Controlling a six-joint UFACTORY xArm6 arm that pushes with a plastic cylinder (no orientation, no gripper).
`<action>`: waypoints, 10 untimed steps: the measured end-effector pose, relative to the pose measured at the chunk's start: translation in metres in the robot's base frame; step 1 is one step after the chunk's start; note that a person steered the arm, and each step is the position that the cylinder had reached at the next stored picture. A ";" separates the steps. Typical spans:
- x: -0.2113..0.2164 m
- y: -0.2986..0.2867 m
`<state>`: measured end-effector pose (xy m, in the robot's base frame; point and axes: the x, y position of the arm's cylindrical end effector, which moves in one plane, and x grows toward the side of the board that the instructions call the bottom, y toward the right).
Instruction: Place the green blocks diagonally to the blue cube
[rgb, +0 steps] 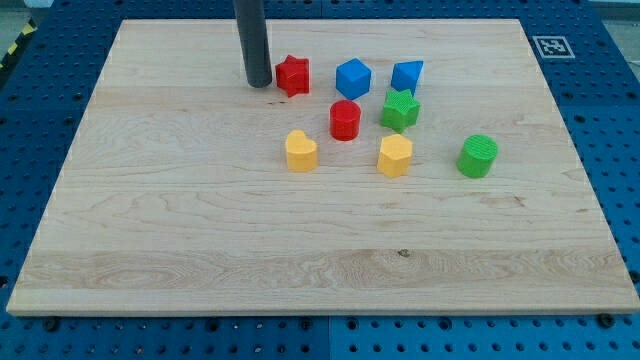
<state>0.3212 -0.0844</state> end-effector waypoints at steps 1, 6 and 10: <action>0.000 0.009; 0.001 -0.032; 0.141 0.018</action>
<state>0.4619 -0.0665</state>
